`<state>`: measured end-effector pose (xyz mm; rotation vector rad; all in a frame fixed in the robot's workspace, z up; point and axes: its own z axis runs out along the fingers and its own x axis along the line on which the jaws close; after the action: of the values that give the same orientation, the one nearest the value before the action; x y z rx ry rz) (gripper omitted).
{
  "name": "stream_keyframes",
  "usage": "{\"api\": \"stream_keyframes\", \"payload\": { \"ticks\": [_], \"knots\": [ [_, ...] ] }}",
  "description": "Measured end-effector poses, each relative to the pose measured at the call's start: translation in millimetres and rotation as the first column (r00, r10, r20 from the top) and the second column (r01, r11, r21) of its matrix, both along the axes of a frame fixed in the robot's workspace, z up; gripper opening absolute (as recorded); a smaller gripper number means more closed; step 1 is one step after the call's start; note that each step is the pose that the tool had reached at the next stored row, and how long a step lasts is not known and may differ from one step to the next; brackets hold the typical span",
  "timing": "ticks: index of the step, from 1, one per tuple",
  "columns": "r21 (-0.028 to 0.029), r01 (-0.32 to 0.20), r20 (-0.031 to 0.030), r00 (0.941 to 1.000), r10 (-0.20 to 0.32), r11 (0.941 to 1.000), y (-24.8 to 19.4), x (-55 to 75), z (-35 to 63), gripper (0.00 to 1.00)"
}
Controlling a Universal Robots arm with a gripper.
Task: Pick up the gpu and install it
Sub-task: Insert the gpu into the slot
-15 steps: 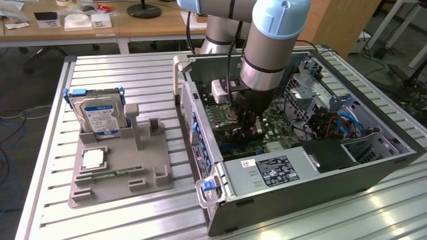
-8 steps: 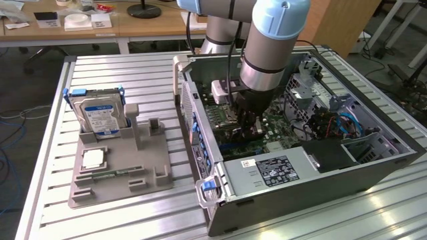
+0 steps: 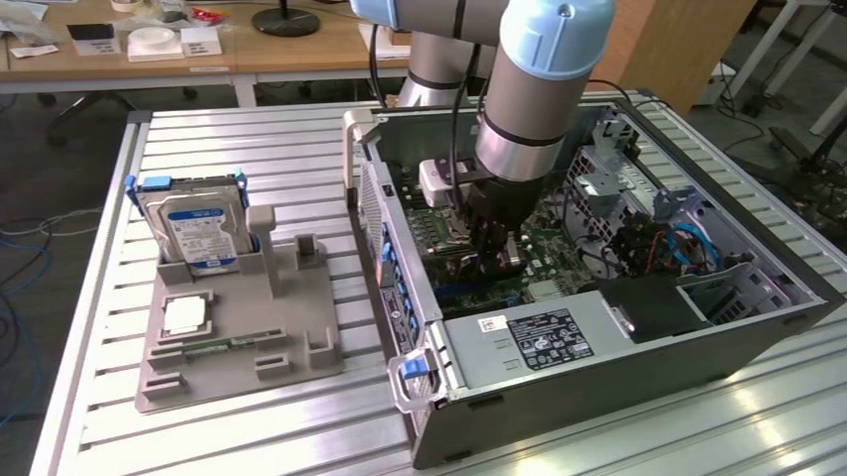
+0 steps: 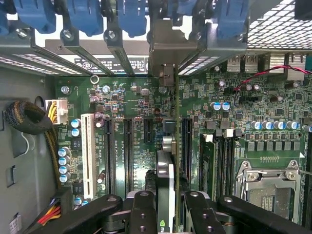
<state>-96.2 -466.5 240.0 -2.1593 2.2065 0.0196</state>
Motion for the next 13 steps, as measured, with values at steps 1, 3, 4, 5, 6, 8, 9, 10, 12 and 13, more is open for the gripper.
{"api": "stream_keyframes", "payload": {
  "ticks": [1,3,4,5,6,8,9,10,12,13],
  "knots": [
    [-0.0001,0.0,0.0001,1.0,0.0,1.0,0.0,0.0,-0.3,0.27],
    [-0.0002,0.0,0.0,1.0,0.0,1.0,0.0,-0.1,-0.8,0.27],
    [-0.0002,0.0,-0.0001,1.0,0.0,1.0,0.0,-0.1,-0.8,0.27],
    [-0.0002,0.0,-0.0001,1.0,0.0,1.0,0.0,-0.1,-0.8,0.27],
    [-0.0002,0.0,0.0,1.0,0.0,1.0,0.0,-0.1,-0.9,0.27],
    [-0.0001,0.0,0.0001,1.0,0.0,1.0,0.0,-0.1,-0.9,0.27],
    [0.0,0.0,0.0002,1.0,0.0,1.0,0.0,-0.3,-1.0,0.27],
    [0.0001,0.0,0.0002,1.0,0.0,1.0,0.0,-0.3,-1.0,0.27],
    [0.0001,0.0,0.0001,1.0,0.0,1.0,0.0,-0.3,-1.0,0.27],
    [0.0001,0.0,0.0002,1.0,0.0,1.0,0.0,-0.3,-1.0,0.27]
  ]
}}
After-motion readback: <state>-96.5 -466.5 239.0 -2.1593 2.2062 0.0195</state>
